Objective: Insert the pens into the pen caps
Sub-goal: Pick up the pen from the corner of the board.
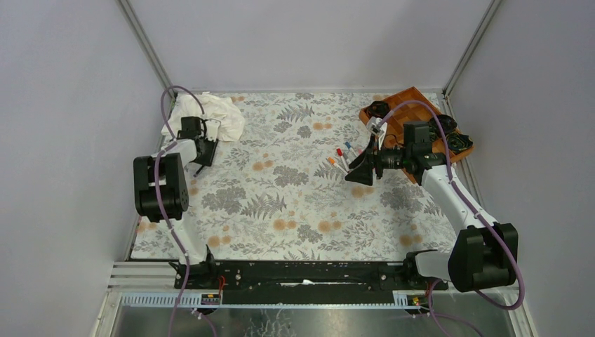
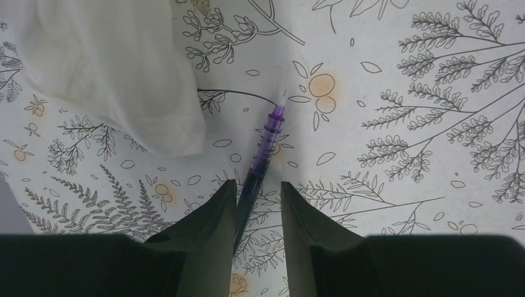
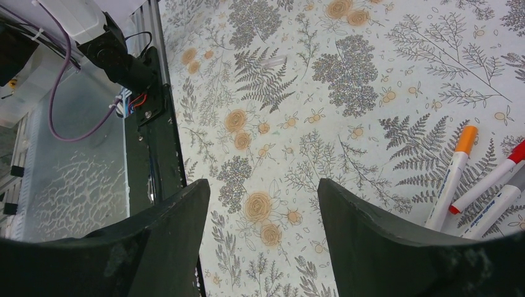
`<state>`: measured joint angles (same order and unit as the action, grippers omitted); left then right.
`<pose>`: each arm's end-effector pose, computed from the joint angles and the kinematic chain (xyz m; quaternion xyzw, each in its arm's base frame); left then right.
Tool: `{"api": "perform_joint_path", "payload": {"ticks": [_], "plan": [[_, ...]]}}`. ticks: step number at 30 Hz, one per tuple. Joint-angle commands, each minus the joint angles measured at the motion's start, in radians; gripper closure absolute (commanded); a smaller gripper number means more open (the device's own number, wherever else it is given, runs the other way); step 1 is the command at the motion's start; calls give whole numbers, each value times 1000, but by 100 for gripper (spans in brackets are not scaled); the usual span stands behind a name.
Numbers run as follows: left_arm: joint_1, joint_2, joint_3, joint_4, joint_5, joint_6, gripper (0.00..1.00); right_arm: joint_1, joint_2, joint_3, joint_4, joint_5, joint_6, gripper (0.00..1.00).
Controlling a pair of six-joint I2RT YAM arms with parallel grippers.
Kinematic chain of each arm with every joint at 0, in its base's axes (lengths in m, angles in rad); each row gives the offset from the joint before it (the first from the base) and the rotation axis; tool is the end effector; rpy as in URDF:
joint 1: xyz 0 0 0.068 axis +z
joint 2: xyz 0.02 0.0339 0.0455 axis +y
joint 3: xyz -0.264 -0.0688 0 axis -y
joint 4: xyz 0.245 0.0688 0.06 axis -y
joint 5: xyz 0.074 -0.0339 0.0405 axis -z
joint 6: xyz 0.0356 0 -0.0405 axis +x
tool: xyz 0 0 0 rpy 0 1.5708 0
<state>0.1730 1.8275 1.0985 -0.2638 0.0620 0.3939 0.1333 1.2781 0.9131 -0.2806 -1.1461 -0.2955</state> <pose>0.3644 0.0614 0.1587 0.1144 0.9513 0.0511 0.2818 0.2583 0.0674 0.2815 -0.3964 0.6832 0.4532 0.4131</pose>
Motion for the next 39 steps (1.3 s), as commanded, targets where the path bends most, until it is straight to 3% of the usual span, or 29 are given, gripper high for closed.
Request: {"api": "perform_joint_path", "payload": {"ticks": [1,11,18,23,29,39], "plan": [[20,36,64,-63,56,22,62,-7,-1,30,-4,-30,-8,27],[25,83,74,-106,42,19,63,-14,-14,30,2,-49,2,27],[25,84,46,-108,61,12,79,-26,-25,24,17,-61,16,26],[25,75,18,-106,81,3,84,-33,-36,23,22,-70,23,26],[25,93,-11,-112,143,-5,99,-41,-51,13,44,-81,40,26],[-20,-49,-32,-159,224,-18,100,-41,-62,6,55,-93,44,26]]}}
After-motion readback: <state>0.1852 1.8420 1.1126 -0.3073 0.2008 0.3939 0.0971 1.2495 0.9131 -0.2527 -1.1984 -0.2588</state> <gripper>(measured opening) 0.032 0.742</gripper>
